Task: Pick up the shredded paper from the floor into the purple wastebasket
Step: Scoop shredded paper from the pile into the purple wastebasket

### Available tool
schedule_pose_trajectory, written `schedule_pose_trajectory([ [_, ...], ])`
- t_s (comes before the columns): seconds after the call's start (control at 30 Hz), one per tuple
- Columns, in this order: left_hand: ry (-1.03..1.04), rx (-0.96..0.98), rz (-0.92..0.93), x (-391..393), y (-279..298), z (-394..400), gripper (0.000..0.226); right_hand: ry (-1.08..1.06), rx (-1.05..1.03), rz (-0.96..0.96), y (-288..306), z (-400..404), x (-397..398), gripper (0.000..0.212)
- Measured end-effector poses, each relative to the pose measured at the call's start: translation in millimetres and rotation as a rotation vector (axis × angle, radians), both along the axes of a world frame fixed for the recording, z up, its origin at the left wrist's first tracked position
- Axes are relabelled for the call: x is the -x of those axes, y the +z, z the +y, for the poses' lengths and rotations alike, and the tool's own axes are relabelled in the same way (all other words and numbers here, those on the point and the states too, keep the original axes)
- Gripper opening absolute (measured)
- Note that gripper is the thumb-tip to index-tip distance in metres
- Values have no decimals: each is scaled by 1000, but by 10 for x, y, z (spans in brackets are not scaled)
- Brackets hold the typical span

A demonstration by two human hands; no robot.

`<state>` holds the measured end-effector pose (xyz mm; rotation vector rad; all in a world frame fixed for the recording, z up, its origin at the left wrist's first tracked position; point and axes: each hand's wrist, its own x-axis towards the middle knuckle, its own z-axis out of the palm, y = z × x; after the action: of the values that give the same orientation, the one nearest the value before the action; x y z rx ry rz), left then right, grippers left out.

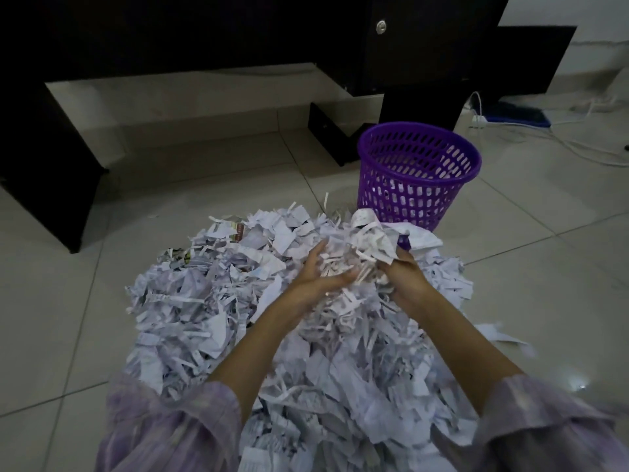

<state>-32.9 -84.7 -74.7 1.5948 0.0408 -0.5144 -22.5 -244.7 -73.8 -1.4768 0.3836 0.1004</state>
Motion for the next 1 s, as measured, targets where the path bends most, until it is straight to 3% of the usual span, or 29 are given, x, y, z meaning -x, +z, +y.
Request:
schedule_pose_trajectory([
  [0.1,-29,-11,60,12,-54,-92,103,15,-56,-4,-1,-57,-38,14],
  [0.2,-72,-112,21,-29,-71,-103,101,-29,-68,-10,31,-137,-46,15],
  [0.33,-104,-223,-118,-27,-110,28,63,-148,-58,-41,82,-353,-132,48],
  [0.47,31,-395,-171,-49,-290,291,9,-119,63,-82,182,-517,-124,27],
  [0.5,48,-470,-173,-41,-289,351,6,-142,82,-102,204,-560,-131,20],
  [0.6,81,-660,-145,-40,-326,545,19,-210,85,-136,245,-712,-200,25],
  [0.67,102,-659,-90,-54,-320,626,35,-172,172,-133,283,-772,-222,20],
  [0.8,-48,-615,-158,-113,-243,552,108,-64,253,-80,276,-715,-186,24],
  [0.9,-23,-430,-209,-99,-13,308,98,28,242,-52,217,-568,-116,29],
  [1.0,53,-107,-94,-103,232,22,77,170,199,-16,196,-406,-38,30],
])
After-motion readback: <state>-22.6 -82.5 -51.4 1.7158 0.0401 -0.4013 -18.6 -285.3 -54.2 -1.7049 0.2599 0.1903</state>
